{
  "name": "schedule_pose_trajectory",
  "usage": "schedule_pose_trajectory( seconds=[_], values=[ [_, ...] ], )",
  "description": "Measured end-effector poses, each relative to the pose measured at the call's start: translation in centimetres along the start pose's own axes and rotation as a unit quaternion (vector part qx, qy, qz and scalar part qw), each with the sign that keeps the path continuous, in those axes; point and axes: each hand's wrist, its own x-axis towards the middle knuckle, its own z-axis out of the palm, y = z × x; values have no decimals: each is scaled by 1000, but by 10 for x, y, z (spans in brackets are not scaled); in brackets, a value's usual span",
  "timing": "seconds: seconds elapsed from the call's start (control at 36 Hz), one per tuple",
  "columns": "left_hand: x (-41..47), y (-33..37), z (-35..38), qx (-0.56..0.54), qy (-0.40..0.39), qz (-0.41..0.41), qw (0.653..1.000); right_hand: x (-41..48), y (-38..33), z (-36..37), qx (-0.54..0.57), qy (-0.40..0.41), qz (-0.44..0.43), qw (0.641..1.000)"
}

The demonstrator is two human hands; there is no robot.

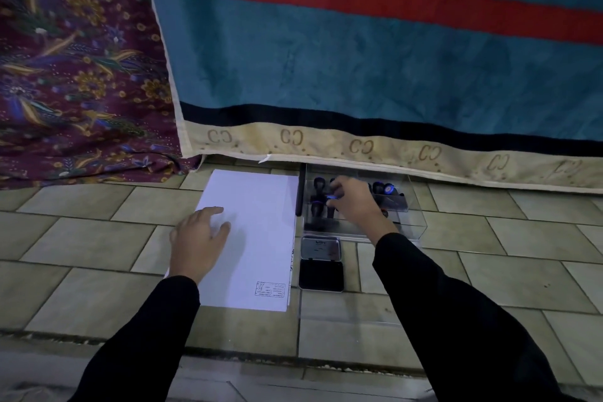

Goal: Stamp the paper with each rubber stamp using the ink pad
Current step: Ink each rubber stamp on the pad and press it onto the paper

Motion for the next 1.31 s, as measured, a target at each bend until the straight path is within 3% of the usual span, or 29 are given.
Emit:
schedule_pose_trajectory(
  seconds=[0.08,0.17,0.31,0.42,0.78,1.17,1.25,1.31],
  values=[
    [-9,17,6,-18,-1,109,994,-8,-2,-10,22,41,-30,998],
    [-22,33,16,-43,-76,198,976,-26,-7,-21,51,100,-62,992],
    [-40,50,40,-27,-172,287,942,-82,-16,-20,111,73,-104,986],
    [-44,54,51,-12,-183,295,938,-117,-11,2,99,35,-122,987],
    [-50,52,58,3,-174,273,946,-142,-5,19,40,35,-163,985],
    [-49,56,53,28,-186,286,940,-146,-11,25,31,57,-134,989],
    [-48,55,43,-26,-196,270,942,-145,-11,24,34,48,-130,990],
    [-45,49,35,-99,-155,226,957,-145,-9,22,45,34,-128,990]
  ],
)
